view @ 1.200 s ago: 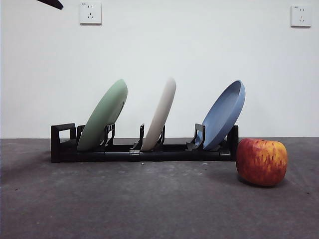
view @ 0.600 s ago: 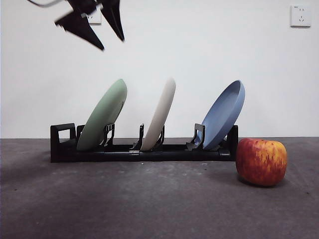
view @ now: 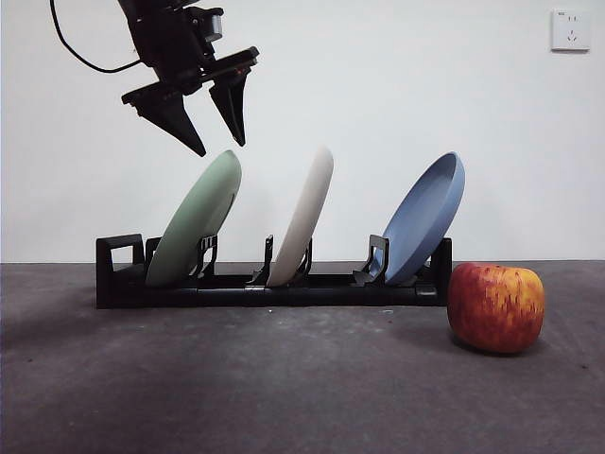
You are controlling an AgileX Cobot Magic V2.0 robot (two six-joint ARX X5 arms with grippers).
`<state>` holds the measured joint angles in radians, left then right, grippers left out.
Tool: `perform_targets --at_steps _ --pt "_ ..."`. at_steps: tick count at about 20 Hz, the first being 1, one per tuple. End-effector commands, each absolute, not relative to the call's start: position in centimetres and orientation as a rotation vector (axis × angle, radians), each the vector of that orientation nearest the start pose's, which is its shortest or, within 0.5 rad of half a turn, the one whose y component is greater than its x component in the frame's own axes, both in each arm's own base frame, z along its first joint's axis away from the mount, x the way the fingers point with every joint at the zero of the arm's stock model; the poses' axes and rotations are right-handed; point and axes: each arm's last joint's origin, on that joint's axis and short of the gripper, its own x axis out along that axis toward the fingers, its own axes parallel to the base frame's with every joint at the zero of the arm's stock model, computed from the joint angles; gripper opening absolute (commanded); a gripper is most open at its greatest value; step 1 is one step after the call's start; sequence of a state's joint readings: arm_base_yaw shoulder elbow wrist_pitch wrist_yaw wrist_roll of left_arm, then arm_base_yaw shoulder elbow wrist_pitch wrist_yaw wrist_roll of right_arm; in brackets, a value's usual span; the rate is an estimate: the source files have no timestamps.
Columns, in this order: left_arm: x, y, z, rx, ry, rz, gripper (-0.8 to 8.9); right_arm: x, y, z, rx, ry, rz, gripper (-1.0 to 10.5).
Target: Take the green plate from the plate rack,put the plate on the table,take the apple from the table,put the apple in the plate
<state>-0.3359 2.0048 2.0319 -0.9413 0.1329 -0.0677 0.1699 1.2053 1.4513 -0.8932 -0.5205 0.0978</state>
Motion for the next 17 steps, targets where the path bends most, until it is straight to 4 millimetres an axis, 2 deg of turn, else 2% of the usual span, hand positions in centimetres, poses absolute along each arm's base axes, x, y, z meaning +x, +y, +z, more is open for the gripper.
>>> perform_targets --at_steps 1,6,13,17 --pt "41.34 -15.01 32.26 0.045 0.947 -0.407 3.11 21.81 5.24 41.28 0.209 0.680 0.633 4.1" --pt "41.90 -15.21 31.32 0.047 0.960 -0.406 3.08 21.81 5.24 41.28 0.208 0.679 0.632 4.1" --pt "41.93 -15.22 31.35 0.046 0.956 -0.407 -0.14 21.89 5.16 41.28 0.195 0.674 0.599 4.1" --pt "41.88 -15.35 31.40 0.043 0.956 -0.418 -0.09 21.91 5.16 41.31 0.194 0.670 0.599 4.1"
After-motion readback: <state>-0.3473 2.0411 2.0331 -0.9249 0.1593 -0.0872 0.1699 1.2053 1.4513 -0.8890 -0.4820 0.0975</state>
